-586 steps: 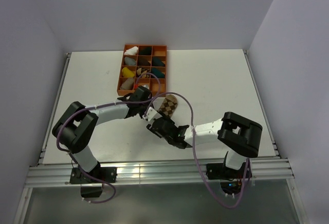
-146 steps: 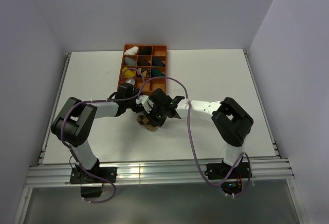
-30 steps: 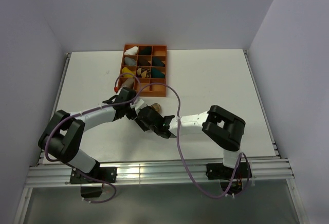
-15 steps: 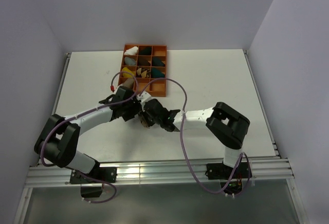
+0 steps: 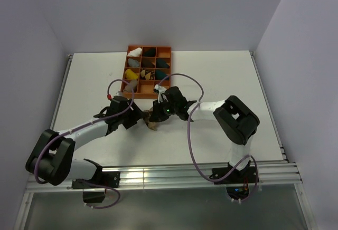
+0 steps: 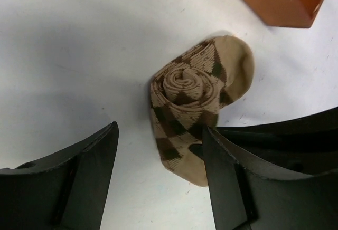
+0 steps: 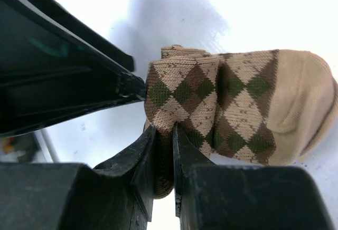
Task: Roll the socks
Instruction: Roll the sock at the center of the board.
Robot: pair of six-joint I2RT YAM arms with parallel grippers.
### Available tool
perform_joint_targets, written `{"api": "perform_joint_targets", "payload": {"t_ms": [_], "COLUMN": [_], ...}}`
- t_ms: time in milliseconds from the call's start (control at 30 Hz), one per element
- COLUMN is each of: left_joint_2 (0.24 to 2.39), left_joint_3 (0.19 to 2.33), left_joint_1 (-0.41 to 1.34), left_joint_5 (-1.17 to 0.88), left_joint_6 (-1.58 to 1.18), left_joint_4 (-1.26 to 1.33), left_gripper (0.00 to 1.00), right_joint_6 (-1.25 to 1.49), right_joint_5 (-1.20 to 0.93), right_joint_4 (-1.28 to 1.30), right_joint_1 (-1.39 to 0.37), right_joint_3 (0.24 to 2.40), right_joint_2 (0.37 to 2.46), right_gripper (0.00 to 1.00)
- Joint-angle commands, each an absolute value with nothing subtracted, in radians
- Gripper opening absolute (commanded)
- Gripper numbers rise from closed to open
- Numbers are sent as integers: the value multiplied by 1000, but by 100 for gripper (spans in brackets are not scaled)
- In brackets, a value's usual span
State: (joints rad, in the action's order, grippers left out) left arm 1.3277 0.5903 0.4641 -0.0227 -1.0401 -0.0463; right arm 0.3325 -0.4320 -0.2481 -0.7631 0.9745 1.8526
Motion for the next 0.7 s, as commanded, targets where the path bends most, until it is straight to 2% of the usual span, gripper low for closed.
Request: {"api": "perform_joint_targets", "payload": {"t_ms": [0,400,667], "left_joint_2": [1350,1368,1347], "left_joint_3": [562,508,451], "left_joint_1": [468,486,488], "left_joint_5": [-84,-55,-52], "left_joint_6": [-1071,-1092,-1137], "left_joint_4": [86,192,276], "left_gripper": [69,68,69], "right_joint_6": [417,552,592], "right_joint_5": [-618,-790,-813], "right_joint_4": [-241,-310,-319], "right_joint_1": [-730,-670,-646], "right_joint_3": [937,954,962], "right_joint_2": [1894,2000,2036], "right_gripper": [0,0,0]}}
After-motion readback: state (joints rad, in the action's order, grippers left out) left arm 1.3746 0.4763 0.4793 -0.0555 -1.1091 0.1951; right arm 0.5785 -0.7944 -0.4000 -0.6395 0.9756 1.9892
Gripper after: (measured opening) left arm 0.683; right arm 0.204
